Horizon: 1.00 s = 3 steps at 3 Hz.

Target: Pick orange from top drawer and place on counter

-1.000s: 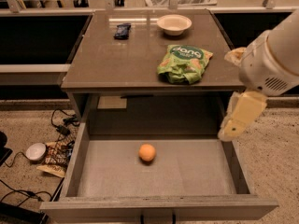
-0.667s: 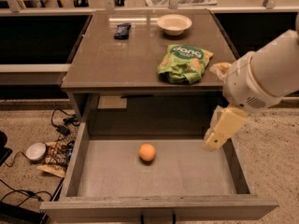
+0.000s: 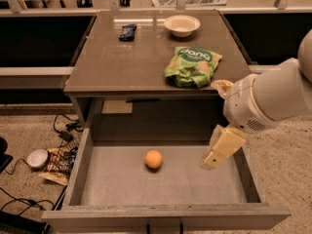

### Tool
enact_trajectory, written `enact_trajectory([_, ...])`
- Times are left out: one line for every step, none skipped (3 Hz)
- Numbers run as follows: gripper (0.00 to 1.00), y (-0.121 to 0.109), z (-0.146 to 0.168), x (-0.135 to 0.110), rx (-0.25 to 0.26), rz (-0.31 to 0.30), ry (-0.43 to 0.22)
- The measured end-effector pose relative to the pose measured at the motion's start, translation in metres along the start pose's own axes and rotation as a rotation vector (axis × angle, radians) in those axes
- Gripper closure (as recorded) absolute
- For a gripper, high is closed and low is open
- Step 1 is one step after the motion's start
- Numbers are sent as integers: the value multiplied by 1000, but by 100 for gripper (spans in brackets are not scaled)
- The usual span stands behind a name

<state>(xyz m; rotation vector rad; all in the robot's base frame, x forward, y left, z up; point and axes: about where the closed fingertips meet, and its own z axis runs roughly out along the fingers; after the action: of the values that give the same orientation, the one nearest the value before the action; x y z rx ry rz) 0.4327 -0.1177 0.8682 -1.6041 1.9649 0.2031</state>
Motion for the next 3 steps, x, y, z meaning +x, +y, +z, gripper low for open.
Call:
enact_trajectory([0,11,22,-4,-34,-11,1])
enact_trajectory([0,35,72,-14,-91,-34,16])
enact_trajectory([0,54,128,-18,-140,-24,19])
